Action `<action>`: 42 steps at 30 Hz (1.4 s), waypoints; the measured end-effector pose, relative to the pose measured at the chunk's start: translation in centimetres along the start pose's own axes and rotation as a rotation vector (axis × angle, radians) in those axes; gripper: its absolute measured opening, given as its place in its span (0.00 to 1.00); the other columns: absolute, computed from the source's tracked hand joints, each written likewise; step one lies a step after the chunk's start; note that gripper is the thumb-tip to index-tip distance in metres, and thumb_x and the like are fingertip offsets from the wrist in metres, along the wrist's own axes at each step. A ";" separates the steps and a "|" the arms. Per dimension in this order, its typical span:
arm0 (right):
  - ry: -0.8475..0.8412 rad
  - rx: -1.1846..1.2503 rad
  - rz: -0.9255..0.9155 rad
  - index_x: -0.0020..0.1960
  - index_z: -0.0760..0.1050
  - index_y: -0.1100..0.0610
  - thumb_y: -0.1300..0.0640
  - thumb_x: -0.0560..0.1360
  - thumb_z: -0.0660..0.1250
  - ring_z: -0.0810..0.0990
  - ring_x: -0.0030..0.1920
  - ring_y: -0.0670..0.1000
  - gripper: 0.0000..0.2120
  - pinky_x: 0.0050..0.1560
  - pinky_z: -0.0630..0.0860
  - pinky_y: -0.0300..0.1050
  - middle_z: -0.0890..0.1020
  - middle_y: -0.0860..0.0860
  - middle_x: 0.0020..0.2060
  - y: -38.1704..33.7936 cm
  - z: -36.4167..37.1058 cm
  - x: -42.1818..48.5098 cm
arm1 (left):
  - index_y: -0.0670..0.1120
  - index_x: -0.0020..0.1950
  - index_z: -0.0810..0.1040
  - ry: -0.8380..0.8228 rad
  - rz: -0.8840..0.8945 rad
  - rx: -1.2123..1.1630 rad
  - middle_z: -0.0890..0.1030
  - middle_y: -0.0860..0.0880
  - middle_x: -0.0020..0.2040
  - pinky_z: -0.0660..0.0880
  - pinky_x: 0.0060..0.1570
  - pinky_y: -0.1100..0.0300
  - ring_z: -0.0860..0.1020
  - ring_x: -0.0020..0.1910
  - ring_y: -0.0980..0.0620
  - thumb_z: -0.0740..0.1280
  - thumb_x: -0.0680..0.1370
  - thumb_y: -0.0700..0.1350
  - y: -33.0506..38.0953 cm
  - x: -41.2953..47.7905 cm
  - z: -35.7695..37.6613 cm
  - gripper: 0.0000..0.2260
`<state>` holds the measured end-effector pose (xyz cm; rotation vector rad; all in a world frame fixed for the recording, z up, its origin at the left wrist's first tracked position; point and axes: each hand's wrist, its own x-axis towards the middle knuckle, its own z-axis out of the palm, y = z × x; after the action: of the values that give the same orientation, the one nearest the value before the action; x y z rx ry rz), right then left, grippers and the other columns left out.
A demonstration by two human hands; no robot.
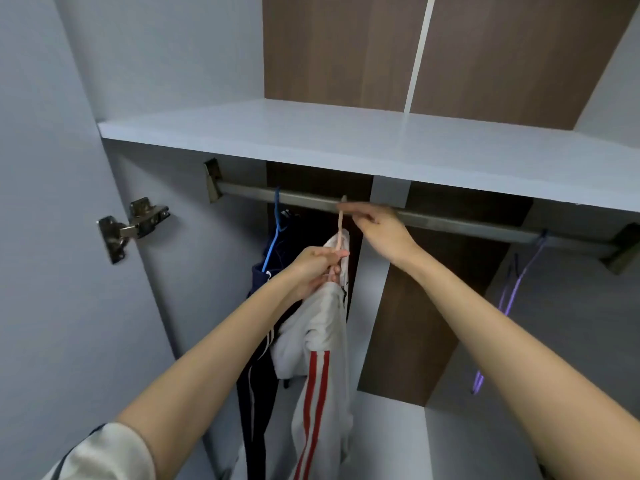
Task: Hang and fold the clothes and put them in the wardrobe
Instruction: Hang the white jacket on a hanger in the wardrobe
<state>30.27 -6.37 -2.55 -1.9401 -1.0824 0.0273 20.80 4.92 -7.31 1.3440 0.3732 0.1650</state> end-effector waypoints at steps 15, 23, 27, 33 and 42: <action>0.010 -0.434 -0.090 0.66 0.74 0.41 0.60 0.81 0.54 0.60 0.64 0.54 0.21 0.61 0.53 0.44 0.67 0.41 0.72 4.8 0.6 4.2 | 0.40 0.52 0.79 0.060 0.000 0.007 0.73 0.47 0.36 0.69 0.26 0.68 0.71 0.25 0.59 0.60 0.82 0.37 -1.5 7.3 -1.0 0.08; -0.109 -0.437 -0.157 0.74 0.67 0.51 0.63 0.81 0.58 0.61 0.73 0.55 0.22 0.72 0.54 0.44 0.62 0.45 0.76 5.2 0.9 1.6 | 0.37 0.60 0.75 0.139 0.174 0.246 0.77 0.49 0.40 0.73 0.34 0.73 0.77 0.34 0.60 0.61 0.82 0.39 -3.0 5.4 -1.1 0.10; -0.100 -0.257 -0.112 0.69 0.73 0.56 0.66 0.79 0.61 0.67 0.72 0.52 0.19 0.73 0.62 0.50 0.73 0.51 0.69 5.4 1.5 -1.3 | 0.42 0.71 0.68 0.198 0.248 0.466 0.78 0.51 0.52 0.72 0.48 0.74 0.77 0.48 0.62 0.66 0.79 0.42 -4.1 3.4 -1.9 0.21; -0.020 -0.111 0.108 0.64 0.76 0.51 0.63 0.80 0.61 0.75 0.56 0.47 0.16 0.49 0.69 0.29 0.78 0.50 0.60 6.2 3.2 -7.1 | 0.49 0.79 0.51 0.188 0.199 0.876 0.64 0.43 0.71 0.69 0.62 0.54 0.67 0.68 0.43 0.72 0.73 0.44 -8.3 -1.0 -3.9 0.41; 0.005 0.023 0.424 0.61 0.78 0.52 0.65 0.79 0.61 0.78 0.58 0.50 0.16 0.53 0.71 0.28 0.80 0.47 0.59 7.0 8.3 -17.1 | 0.41 0.65 0.69 0.375 0.166 0.749 0.80 0.45 0.49 0.75 0.38 0.60 0.77 0.38 0.54 0.58 0.82 0.39 -16.4 -6.8 -7.1 0.12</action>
<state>21.01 -14.15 -18.80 -2.1134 -0.6481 0.2665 10.38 5.55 -23.32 2.0929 0.6802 0.4503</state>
